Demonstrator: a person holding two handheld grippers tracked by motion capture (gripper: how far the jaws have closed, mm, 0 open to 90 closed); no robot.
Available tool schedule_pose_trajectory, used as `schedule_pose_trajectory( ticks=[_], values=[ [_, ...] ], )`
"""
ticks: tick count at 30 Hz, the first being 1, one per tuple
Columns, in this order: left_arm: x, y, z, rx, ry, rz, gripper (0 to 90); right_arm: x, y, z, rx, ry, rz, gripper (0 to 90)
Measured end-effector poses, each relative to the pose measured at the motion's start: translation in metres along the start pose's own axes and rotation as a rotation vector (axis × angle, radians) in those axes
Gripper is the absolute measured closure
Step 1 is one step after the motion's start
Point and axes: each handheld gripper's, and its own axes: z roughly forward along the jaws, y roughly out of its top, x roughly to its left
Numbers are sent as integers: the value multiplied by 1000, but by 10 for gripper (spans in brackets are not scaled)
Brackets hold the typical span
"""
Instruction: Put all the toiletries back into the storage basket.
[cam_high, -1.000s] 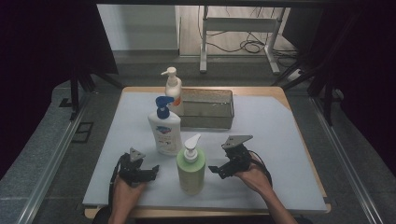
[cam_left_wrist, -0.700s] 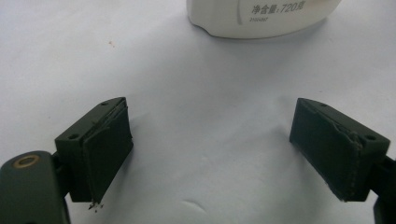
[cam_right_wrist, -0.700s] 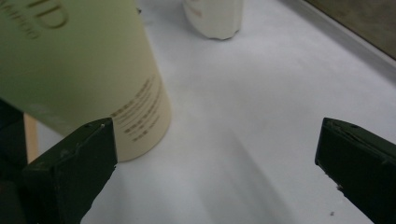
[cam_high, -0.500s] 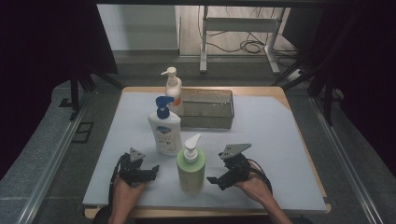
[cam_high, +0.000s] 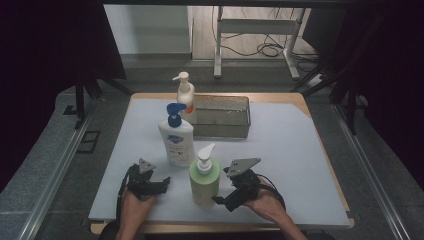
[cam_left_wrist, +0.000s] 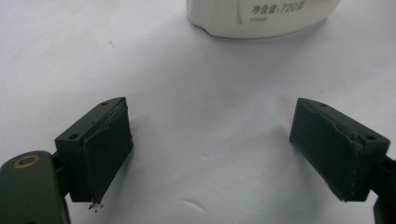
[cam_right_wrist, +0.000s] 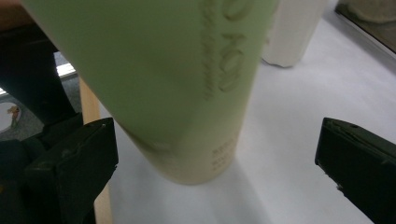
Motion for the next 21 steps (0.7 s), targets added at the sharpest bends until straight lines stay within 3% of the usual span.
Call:
schedule_pose_trajectory(
  ticks=[21],
  values=[
    [0,0,0,2,0,3,123,15,30,8,-48,24,-43,30]
  ],
)
